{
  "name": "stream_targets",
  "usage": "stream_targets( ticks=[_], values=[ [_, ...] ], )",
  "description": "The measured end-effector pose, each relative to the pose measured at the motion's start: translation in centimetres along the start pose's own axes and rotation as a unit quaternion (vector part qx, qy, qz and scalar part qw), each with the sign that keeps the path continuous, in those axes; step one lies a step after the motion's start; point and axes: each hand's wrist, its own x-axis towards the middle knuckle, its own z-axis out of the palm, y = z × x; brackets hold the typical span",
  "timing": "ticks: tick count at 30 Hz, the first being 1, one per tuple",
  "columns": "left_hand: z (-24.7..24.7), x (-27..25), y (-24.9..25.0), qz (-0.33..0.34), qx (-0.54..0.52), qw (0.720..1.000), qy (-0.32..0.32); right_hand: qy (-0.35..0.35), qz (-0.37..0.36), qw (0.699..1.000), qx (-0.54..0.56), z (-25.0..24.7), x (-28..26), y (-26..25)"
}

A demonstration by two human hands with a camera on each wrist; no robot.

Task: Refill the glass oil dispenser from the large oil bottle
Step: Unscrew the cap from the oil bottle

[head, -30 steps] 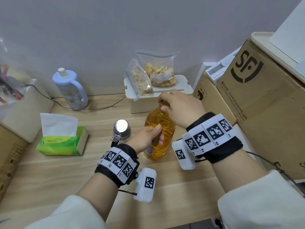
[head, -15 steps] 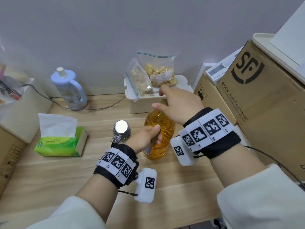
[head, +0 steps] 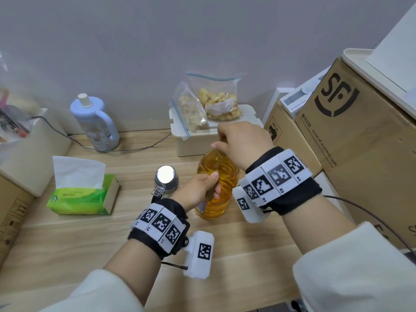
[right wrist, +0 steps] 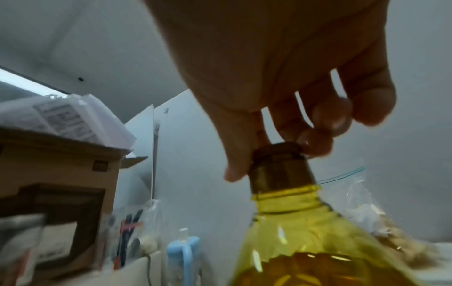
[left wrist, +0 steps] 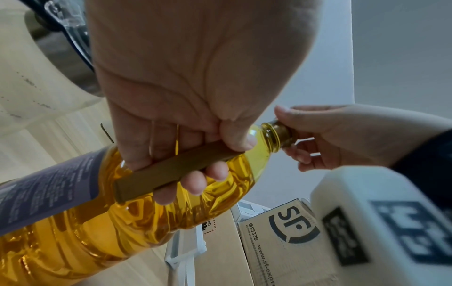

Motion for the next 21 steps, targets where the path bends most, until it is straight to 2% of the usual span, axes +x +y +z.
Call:
stream_targets(
  ticks=[3, 8, 12, 17, 21],
  values=[
    [-0.01, -0.04, 0.07, 0.002, 0.006, 1.0, 0.0, -0.032, -0.014, 0.999, 0.02, -0.26, 0.02, 0.33],
    [0.05, -0.15, 0.12, -0.006, -0.01, 1.0, -0.003, -0.001, 0.006, 1.0, -0.01, -0.14, -0.17, 0.04],
    [0.11, -0.13, 0.06, -0.01, -0.013, 1.0, 0.002, -0.059, -0.027, 0.998, 0.02, -0.15, 0.08, 0.67],
    [0.2, -0.18, 0.28, -0.014, -0.024, 1.0, -0.003, -0.013, -0.007, 1.0, -0.01, -0.08, -0.24, 0.22],
    [0.18, -0.25, 0.4, -0.015, -0.022, 1.0, -0.006, -0.046, -0.054, 0.997, -0.003, 0.05, 0.11, 0.41]
  ],
)
